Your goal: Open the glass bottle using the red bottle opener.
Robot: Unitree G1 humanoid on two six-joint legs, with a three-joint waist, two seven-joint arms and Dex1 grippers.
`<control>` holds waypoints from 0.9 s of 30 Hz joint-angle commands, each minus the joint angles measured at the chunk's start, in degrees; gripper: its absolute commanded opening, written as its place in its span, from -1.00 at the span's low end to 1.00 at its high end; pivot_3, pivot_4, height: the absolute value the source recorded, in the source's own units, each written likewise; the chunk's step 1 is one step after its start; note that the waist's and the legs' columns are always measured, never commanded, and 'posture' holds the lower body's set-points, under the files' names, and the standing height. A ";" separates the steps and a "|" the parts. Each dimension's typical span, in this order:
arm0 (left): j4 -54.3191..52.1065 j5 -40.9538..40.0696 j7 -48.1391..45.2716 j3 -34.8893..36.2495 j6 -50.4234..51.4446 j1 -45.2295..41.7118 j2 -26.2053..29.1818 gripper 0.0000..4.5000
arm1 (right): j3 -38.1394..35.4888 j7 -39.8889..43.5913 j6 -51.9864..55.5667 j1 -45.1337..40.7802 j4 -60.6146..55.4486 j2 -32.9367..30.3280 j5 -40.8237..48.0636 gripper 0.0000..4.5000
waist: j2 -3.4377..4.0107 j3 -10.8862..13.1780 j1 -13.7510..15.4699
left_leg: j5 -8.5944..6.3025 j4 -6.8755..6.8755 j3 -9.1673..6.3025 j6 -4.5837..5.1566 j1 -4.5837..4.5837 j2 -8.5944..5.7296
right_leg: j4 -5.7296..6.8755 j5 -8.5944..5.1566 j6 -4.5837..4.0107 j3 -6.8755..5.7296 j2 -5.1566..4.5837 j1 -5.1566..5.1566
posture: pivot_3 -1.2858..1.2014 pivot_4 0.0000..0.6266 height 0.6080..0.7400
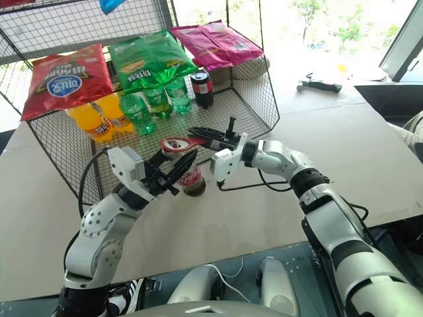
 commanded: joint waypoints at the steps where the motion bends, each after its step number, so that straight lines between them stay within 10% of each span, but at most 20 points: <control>1: 2.22 0.85 -0.34 -3.38 1.21 -0.81 -0.71 -0.15 | 5.94 -4.93 -4.71 -2.36 -5.19 0.40 -10.10 -1.00 | 0.00 0.00 0.00 | 0.00 0.00 0.00 0.00 0.00 0.00 | 0.00 0.00 0.00 0.00 0.00 0.00 | 0.03 -0.52 0.92; 16: 3.67 1.34 -0.72 -3.46 0.11 -0.73 -1.32 -0.15 | 7.67 -19.89 -2.23 -9.26 -3.59 -2.94 -18.42 -1.00 | 0.00 0.01 -0.15 | 0.00 -0.03 0.00 0.00 -0.04 0.00 | -0.10 -0.01 0.00 -0.01 0.01 -0.03 | 0.03 -0.52 0.92; 27: 3.75 1.24 -1.10 -3.27 -0.80 -0.94 -1.48 -0.15 | 2.53 -8.92 -3.77 -5.58 3.75 1.47 6.41 -1.00 | -0.02 0.03 -0.11 | -0.01 -0.11 -0.10 0.01 -0.08 0.02 | -0.31 0.00 -0.01 -0.09 0.03 0.03 | 0.03 -0.52 0.92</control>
